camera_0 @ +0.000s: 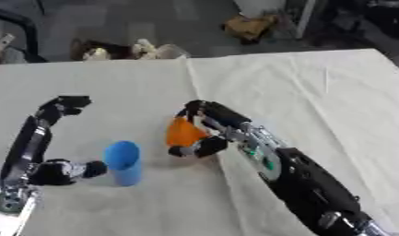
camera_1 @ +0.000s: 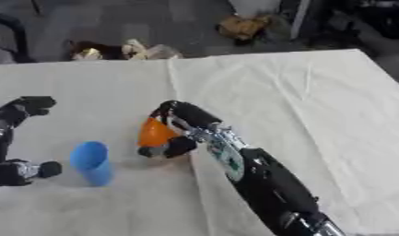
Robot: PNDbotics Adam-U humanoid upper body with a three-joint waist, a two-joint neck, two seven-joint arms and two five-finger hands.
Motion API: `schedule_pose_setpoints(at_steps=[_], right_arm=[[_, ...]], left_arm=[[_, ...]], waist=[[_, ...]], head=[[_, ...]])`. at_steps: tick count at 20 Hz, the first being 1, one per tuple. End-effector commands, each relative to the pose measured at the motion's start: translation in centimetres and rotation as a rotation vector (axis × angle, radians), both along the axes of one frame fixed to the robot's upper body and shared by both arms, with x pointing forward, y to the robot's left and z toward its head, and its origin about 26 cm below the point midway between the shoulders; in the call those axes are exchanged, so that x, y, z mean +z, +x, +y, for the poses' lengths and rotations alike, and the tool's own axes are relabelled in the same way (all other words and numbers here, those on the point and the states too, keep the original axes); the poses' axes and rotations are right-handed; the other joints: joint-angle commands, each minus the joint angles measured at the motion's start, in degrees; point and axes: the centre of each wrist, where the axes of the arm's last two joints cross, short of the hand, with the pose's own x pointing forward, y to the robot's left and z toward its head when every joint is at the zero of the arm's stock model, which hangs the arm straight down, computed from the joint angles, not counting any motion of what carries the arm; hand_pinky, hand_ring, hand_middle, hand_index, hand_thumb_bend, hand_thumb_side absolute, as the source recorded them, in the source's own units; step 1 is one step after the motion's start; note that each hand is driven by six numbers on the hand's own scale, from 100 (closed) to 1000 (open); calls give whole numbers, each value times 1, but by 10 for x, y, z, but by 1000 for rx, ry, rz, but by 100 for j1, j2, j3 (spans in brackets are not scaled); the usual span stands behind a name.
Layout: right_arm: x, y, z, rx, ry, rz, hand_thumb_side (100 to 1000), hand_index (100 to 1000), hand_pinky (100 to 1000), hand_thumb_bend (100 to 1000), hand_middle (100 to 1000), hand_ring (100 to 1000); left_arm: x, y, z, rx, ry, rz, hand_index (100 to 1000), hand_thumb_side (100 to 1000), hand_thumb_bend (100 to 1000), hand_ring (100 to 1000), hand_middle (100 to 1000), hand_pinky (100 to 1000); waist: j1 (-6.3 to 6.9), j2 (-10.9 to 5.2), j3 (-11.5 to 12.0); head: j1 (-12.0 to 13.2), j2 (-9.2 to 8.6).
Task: Pour the contents of one cup into another cup.
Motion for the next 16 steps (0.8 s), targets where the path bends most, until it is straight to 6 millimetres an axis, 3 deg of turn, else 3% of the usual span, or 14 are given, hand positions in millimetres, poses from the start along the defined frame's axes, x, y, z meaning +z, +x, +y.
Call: schedule_pose_setpoints(at_steps=[1,8,16], right_arm=[[14,4,-9,0,-47,-27,783,833,921,749,753,943],[29,3,-15,-27,3,-80,773,813,910,742,722,933],[75,-7,-27,-86,212,-200,675,757,856,715,610,890]], left_arm=[[11,0,6,13,-4,-31,841,683,1000,800,725,783],[11,-1,8,22,-15,-28,840,685,1000,800,725,783],[10,-3,12,37,-33,-14,840,697,1000,801,725,780]], waist=[[7,-109,-21],[10,-121,-47],[16,-130,-79]], head=[[-6,-32],[2,-36],[15,-11]])
